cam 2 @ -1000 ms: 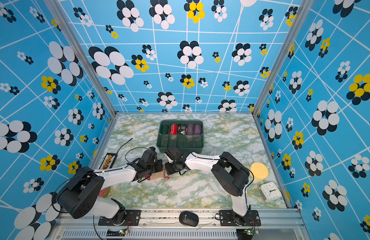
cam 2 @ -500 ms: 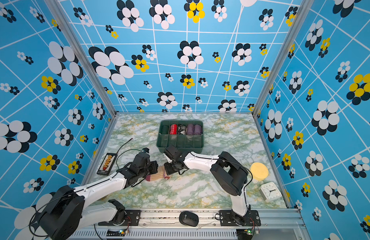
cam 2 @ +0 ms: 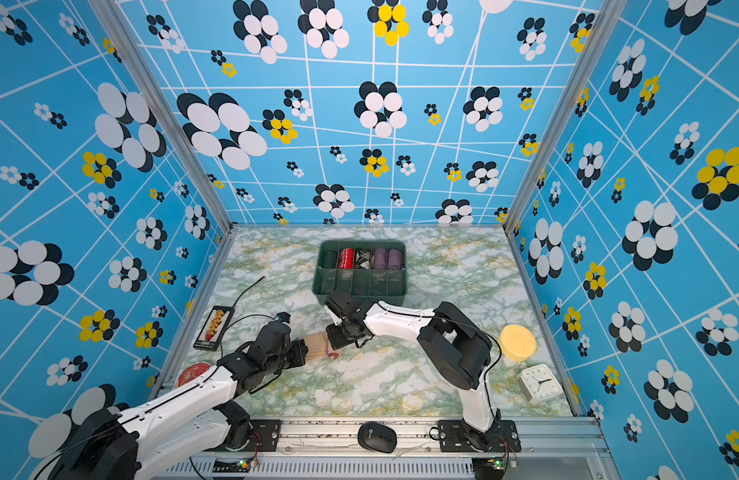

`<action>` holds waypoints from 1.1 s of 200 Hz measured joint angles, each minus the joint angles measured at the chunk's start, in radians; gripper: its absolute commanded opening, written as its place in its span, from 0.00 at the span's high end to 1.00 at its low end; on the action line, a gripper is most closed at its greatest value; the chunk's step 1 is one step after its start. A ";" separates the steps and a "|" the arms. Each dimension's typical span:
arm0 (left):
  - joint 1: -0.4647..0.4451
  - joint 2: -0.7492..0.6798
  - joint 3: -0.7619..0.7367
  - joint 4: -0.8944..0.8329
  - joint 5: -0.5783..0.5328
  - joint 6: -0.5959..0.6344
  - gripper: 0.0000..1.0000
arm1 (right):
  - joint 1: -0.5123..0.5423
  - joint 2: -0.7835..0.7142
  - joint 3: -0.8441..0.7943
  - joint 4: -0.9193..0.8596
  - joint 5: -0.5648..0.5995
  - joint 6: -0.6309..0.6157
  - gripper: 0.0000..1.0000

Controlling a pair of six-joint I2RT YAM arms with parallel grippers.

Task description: Roll the socks

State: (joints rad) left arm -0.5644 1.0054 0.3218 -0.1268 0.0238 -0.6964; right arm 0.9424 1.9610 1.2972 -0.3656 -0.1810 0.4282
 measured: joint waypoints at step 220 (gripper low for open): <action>0.064 0.275 0.071 0.203 -0.027 0.050 1.00 | 0.000 0.036 0.053 -0.069 0.000 -0.074 0.94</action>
State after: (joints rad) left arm -0.5007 1.2804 0.3923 0.0757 -0.0029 -0.6468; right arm 0.9424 1.9968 1.3499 -0.4351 -0.1806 0.3538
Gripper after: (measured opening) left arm 0.045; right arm 0.062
